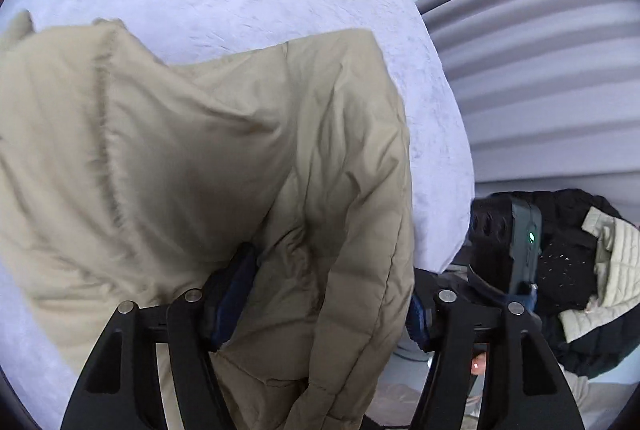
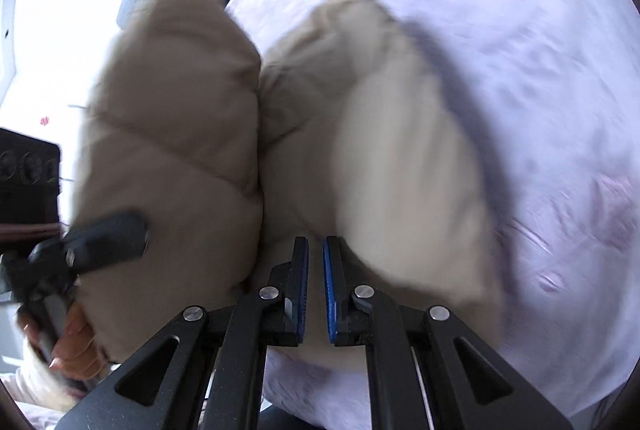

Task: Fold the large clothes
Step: 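Grasp and lift the folded jacket with both grippers, then lower the jacket onto the bed and open both grippers, then move both open grippers to the edge of the folded beige jacket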

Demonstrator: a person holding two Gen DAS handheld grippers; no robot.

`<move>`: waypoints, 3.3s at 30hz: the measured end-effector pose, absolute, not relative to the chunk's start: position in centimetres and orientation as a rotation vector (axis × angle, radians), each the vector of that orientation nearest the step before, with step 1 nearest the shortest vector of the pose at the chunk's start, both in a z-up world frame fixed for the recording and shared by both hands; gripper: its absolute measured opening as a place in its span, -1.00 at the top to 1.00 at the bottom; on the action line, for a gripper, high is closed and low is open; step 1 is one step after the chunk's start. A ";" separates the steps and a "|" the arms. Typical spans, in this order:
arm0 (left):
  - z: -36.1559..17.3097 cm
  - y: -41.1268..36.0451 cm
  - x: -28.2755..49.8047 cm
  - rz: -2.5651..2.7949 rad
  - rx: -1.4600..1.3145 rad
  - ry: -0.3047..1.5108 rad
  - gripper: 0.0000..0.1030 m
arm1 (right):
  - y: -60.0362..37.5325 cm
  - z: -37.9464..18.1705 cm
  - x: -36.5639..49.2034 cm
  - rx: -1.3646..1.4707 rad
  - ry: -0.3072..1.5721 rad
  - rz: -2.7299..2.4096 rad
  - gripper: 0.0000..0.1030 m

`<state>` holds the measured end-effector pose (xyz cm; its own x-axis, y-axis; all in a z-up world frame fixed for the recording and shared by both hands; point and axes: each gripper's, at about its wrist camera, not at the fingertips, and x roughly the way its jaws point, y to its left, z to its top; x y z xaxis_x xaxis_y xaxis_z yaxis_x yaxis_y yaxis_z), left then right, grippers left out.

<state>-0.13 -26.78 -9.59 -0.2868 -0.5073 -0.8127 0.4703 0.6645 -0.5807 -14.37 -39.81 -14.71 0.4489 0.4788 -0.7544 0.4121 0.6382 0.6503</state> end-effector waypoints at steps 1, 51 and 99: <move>-10.3 -27.0 0.0 -0.966 -0.068 1.614 -0.67 | -40.1 -14.8 -14.5 0.943 1.151 0.039 0.83; -14.1 -28.9 4.3 -0.566 0.211 1.195 -0.68 | -40.4 -13.5 -19.4 0.825 1.155 -0.247 0.34; -11.7 -10.5 -6.1 -0.466 0.084 1.353 -0.75 | -34.9 -10.3 -16.8 0.551 1.214 -0.211 0.05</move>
<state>-6.12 -10.50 -11.70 0.1399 -0.2743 -0.9514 0.3697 0.9059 -0.2068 -16.84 -34.91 -10.34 0.3494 0.1340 -0.9273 0.4388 0.8511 0.2883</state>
